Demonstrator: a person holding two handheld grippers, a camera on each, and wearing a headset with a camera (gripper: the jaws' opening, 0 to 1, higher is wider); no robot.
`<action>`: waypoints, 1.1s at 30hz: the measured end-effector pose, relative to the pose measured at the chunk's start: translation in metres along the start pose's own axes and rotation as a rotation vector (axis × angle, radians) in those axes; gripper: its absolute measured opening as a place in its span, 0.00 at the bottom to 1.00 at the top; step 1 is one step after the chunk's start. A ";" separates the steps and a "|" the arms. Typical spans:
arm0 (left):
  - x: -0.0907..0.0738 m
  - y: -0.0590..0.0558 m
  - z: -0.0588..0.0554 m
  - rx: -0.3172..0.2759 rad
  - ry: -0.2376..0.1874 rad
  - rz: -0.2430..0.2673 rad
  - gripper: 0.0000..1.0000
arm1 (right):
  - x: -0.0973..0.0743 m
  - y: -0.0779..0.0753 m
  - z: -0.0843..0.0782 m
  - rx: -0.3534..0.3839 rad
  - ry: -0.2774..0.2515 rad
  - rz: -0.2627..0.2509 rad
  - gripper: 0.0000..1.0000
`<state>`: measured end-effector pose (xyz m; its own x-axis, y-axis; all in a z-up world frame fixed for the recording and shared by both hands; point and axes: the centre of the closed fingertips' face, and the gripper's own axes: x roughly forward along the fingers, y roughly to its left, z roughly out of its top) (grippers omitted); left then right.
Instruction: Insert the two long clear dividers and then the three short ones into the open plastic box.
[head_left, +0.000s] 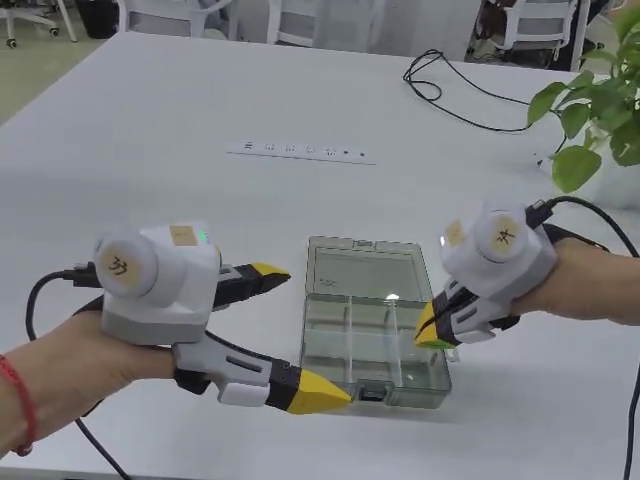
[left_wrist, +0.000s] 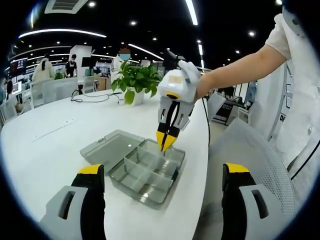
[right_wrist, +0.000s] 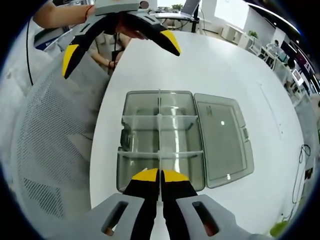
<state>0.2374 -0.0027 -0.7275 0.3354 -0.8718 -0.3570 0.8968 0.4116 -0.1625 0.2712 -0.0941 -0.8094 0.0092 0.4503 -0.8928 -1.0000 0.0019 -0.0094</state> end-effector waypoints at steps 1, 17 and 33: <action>0.000 0.001 0.000 0.000 0.000 0.001 1.00 | 0.001 0.000 0.000 0.001 0.001 0.000 0.03; 0.001 0.002 0.002 -0.006 -0.011 0.001 0.99 | -0.014 -0.001 0.007 -0.009 0.049 0.008 0.03; 0.001 0.002 0.002 -0.001 -0.010 -0.001 0.99 | -0.021 -0.002 0.009 0.025 0.058 0.017 0.03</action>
<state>0.2398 -0.0035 -0.7260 0.3377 -0.8747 -0.3476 0.8966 0.4114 -0.1640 0.2733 -0.0951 -0.7866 -0.0079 0.3978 -0.9174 -0.9997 0.0171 0.0160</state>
